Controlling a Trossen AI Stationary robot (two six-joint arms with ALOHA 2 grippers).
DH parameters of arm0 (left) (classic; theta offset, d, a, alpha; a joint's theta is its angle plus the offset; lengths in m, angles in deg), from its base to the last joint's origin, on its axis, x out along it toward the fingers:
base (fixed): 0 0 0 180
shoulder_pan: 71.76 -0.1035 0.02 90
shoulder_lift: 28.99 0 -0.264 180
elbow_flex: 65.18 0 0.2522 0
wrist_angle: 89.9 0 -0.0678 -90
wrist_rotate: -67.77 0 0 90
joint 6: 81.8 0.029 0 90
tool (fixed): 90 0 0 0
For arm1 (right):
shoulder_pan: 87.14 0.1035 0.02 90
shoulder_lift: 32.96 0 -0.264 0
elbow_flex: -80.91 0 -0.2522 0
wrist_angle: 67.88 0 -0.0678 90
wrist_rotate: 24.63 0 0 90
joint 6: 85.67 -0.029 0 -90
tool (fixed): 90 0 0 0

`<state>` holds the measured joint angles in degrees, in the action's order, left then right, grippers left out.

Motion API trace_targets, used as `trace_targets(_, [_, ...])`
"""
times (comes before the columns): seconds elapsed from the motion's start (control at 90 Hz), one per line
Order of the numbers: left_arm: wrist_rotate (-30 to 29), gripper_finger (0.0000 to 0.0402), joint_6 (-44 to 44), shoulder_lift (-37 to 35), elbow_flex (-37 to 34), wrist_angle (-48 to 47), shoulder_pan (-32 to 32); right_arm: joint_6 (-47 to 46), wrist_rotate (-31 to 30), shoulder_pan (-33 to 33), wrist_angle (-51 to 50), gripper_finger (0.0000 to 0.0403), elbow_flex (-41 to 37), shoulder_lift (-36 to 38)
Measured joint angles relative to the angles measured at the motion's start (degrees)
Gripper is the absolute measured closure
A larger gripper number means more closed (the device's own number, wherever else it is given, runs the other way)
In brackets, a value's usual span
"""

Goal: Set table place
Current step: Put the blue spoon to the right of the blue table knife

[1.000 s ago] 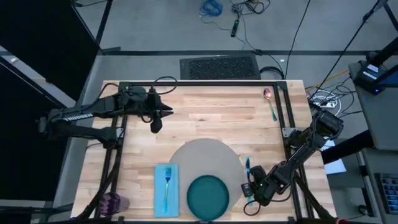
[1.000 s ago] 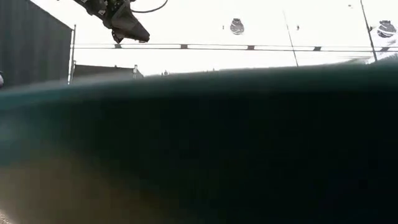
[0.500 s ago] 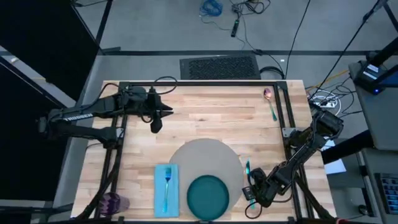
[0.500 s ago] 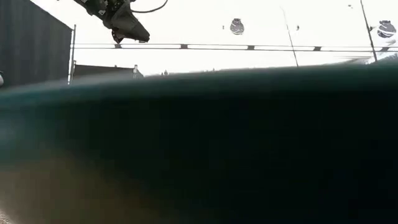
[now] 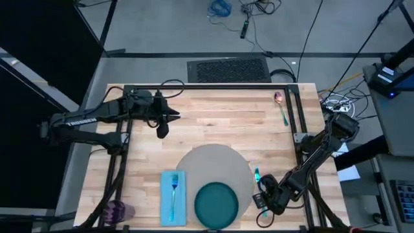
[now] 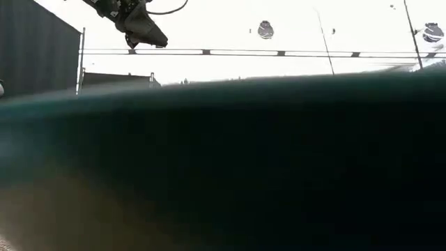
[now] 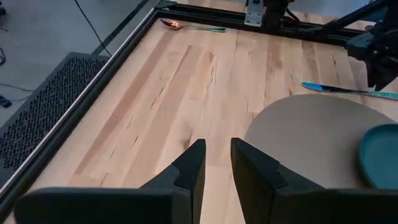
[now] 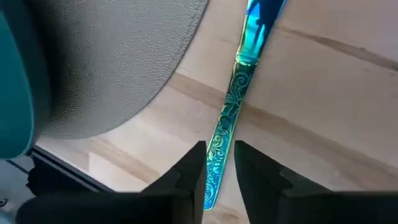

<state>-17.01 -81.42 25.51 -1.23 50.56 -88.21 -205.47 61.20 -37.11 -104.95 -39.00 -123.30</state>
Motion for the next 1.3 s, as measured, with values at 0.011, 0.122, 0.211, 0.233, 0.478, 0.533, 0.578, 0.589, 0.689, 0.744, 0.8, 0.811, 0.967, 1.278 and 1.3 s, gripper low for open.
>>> trace_targets(0.011, [0.0, 0.0341, 0.0, 0.0, 0.0, 0.0, 0.0, 0.2, 0.0, 0.0, -0.1, 0.0322, 0.0, 0.1])
trace_targets(0.122, [0.0, 0.0341, 0.0, 0.0, 0.0, 0.0, 0.0, 3.7, -2.1, -0.7, -3.0, 0.0312, 0.0, 1.3])
trace_targets(0.211, [0.3, 0.0341, 0.0, 0.0, 0.0, 0.0, 0.0, 6.9, -6.8, -1.8, -7.0, 0.0310, 0.0, 3.5])
trace_targets(0.233, [0.5, 0.0341, 0.0, 0.0, 0.0, 0.0, 0.0, 8.1, -7.8, -2.2, -7.8, 0.0310, 0.0, 4.3])
trace_targets(0.478, [1.0, 0.0341, 0.0, 0.0, 0.0, 0.2, 0.0, 26.5, -23.0, -11.8, -26.1, 0.0309, 0.1, 18.8])
trace_targets(0.533, [1.0, 0.0340, -0.1, 0.0, 0.0, 0.7, 0.0, 32.6, -24.6, -16.6, -29.8, 0.0309, 0.1, 22.4])
trace_targets(0.578, [1.0, 0.0340, -0.1, 0.0, 0.0, 1.1, 0.0, 37.9, -23.8, -21.3, -33.0, 0.0309, 0.2, 25.1])
trace_targets(0.589, [1.0, 0.0340, -0.2, 0.0, 0.0, 1.2, 0.0, 39.0, -23.5, -22.6, -33.8, 0.0309, 0.2, 25.8])
trace_targets(0.689, [1.0, 0.0340, -1.6, 0.0, 0.0, 2.6, 0.0, 48.2, -22.4, -35.9, -41.6, 0.0309, 0.2, 31.6])
trace_targets(0.744, [1.0, 0.0340, -2.2, 0.0, 0.0, 3.9, 0.1, 54.0, -21.3, -44.6, -44.2, 0.0309, 0.2, 34.4])
trace_targets(0.8, [1.0, 0.0340, -3.0, 0.0, 0.0, 5.5, 0.4, 60.8, -18.2, -53.5, -45.0, 0.0309, 0.2, 36.6])
trace_targets(0.811, [1.0, 0.0340, -3.0, 0.0, 0.0, 5.9, 0.4, 62.1, -17.5, -55.3, -44.9, 0.0309, 0.2, 36.9])
trace_targets(0.967, [1.0, 0.0340, -3.1, 0.6, 0.0, 11.9, 2.3, 81.0, -8.1, -76.8, -37.6, 0.0309, 0.2, 37.3])
trace_targets(1.278, [0.9, 0.0340, 1.8, 4.9, 0.0, 17.8, 10.1, 103.5, -0.3, -103.7, -33.3, 0.0309, 0.1, 21.1])
trace_targets(1.3, [0.9, 0.0340, 2.3, 5.2, 0.0, 17.9, 10.5, 104.5, -0.2, -104.6, -33.4, 0.0309, 0.1, 20.1])
